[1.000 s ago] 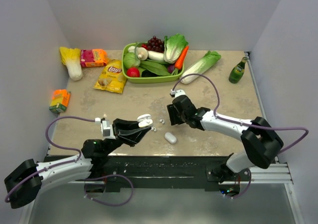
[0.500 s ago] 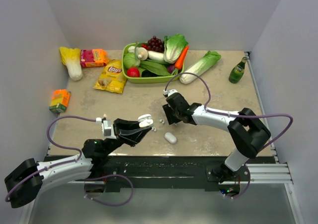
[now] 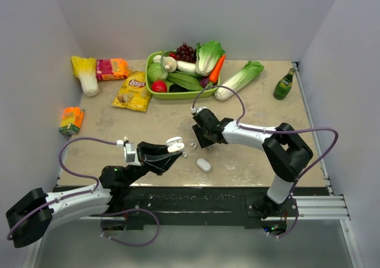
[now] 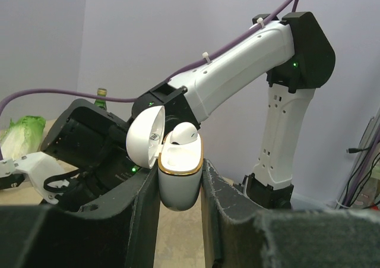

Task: Insert the wireless bluetooth earbuds into the charging case
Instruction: Pick up the left earbud from the center of the board.

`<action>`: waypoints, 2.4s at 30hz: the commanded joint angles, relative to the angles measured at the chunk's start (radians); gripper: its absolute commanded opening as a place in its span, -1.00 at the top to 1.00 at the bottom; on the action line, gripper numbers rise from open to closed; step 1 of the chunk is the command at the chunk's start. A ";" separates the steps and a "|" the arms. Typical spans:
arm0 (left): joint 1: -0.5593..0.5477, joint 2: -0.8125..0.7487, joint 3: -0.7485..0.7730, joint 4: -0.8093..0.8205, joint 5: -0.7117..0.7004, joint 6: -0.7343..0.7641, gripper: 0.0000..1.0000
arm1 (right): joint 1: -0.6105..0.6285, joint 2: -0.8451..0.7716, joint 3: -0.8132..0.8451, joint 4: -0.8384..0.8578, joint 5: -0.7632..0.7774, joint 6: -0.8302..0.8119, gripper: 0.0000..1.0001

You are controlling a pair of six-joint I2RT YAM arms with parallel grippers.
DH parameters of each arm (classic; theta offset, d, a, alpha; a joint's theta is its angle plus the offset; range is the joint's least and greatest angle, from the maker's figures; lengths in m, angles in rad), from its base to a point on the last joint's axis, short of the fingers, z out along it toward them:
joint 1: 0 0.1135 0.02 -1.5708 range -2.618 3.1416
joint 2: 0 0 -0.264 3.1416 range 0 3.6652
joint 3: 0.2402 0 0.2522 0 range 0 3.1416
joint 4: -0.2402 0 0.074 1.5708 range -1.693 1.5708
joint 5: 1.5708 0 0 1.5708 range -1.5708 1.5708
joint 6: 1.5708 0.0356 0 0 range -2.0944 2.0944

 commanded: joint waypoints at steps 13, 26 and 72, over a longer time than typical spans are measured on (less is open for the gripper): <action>-0.008 -0.012 -0.249 0.196 0.009 0.008 1.00 | 0.018 0.073 0.123 -0.171 0.038 -0.026 0.10; -0.008 -0.021 -0.263 0.206 0.004 0.003 1.00 | 0.021 0.120 0.125 -0.163 0.027 -0.031 0.16; -0.011 0.002 -0.255 0.223 0.013 0.006 1.00 | 0.021 0.064 0.054 -0.203 -0.011 -0.037 0.11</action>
